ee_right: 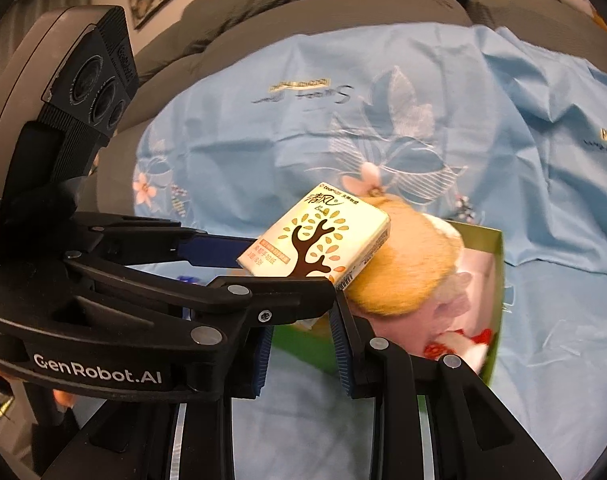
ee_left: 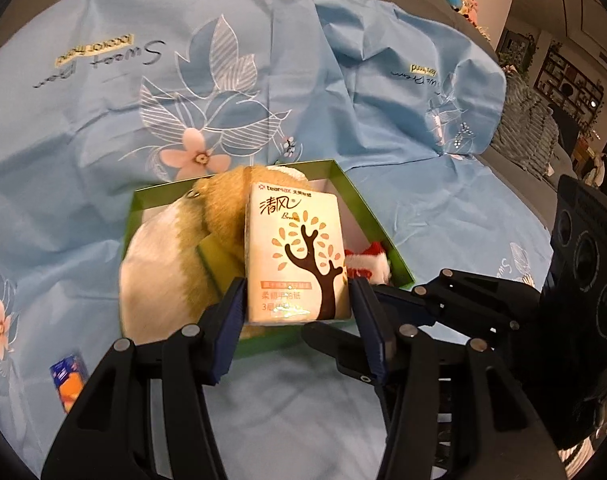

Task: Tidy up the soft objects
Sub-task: 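Carry the tree-print tissue pack into the green box and release, then move the right tool to the blue Tempo tissue pack and grasp it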

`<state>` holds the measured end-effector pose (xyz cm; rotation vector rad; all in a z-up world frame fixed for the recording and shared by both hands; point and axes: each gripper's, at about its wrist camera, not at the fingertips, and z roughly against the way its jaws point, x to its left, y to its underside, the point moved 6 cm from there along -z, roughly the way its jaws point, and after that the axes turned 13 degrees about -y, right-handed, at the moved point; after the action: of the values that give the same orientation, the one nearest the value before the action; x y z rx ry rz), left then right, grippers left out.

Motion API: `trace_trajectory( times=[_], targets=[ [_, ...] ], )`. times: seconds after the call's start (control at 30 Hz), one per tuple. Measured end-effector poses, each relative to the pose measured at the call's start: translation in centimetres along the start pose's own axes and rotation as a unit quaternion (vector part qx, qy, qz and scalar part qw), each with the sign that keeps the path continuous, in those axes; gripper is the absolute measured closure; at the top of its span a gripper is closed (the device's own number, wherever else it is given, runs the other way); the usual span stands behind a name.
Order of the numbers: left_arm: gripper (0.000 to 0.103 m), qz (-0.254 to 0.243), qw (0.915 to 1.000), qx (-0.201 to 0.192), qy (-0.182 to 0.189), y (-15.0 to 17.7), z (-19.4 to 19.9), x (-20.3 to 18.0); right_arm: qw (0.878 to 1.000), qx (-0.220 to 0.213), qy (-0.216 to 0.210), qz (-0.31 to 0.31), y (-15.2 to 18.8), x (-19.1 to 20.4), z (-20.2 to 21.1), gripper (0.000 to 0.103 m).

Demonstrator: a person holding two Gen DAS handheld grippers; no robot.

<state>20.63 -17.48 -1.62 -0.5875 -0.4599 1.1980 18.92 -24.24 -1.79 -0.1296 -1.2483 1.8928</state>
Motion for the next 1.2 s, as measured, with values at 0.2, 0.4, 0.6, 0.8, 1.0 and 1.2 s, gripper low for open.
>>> trace_trajectory(
  times=[0.2, 0.4, 0.6, 0.8, 1.0, 1.2],
  targets=[
    [0.052, -0.006, 0.9997, 0.024, -0.003, -1.4, -3.7, -0.9, 0.999, 0.013, 0.013, -0.032, 0.4, -3.2, -1.5, 0.073],
    [0.024, -0.016, 0.9995, 0.02, -0.016, -2.4, -5.1, -1.7, 0.997, 0.023, 0.058, -0.054, 0.8, -5.6, -2.4, 0.068],
    [0.016, -0.022, 0.9988, 0.008, -0.042, -2.5, -4.3, -1.0, 0.993, 0.022, 0.09, -0.069, 2.0, -6.5, -1.0, 0.053],
    [0.011, 0.004, 0.9987, 0.003, -0.051, -1.5, -2.5, 2.0, 0.991, 0.013, 0.114, -0.062, 3.1, -6.0, 1.9, 0.051],
    [0.01, 0.038, 0.9969, 0.01, -0.069, 0.8, -0.8, 5.9, 0.993, 0.003, 0.1, -0.062, 4.2, -3.6, 3.5, 0.045],
    [0.01, 0.066, 0.9939, 0.02, -0.086, 3.7, 0.8, 9.4, 0.996, 0.019, 0.064, -0.054, 5.5, 0.3, 1.7, 0.045]
  ],
)
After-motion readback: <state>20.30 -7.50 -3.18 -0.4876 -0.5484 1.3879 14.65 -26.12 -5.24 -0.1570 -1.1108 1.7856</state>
